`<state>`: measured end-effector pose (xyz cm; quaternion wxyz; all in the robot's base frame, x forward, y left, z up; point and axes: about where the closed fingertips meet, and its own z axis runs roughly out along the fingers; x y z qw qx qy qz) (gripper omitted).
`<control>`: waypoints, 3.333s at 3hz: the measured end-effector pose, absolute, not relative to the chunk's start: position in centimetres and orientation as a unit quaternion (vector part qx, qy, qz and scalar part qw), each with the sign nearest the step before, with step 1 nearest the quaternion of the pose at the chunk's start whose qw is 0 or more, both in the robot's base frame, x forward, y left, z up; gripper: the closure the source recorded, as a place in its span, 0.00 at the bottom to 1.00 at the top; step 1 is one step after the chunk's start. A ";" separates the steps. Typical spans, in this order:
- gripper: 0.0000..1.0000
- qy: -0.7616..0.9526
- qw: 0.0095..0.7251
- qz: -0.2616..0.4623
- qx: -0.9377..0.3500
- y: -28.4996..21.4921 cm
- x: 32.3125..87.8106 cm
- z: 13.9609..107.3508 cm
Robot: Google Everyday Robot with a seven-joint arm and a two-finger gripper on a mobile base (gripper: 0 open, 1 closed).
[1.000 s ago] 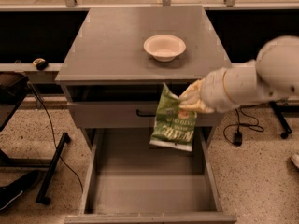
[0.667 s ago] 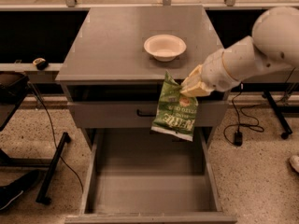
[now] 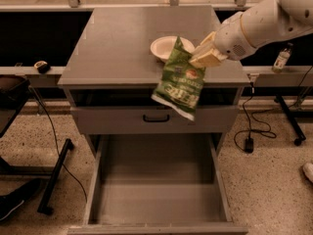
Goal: Pick green jalapeno chip bag from middle drawer and place on counter
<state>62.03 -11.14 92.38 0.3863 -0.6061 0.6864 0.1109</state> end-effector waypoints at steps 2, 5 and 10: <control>1.00 0.690 0.382 0.041 -0.614 -10.6 63.6 96.0; 1.00 0.765 0.437 -0.032 -0.472 -17.9 67.1 100.5; 1.00 0.826 0.378 -0.035 -0.417 -22.7 75.0 96.3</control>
Offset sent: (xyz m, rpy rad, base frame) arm 0.0297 0.0036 0.0795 -0.1983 -0.1793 -0.0901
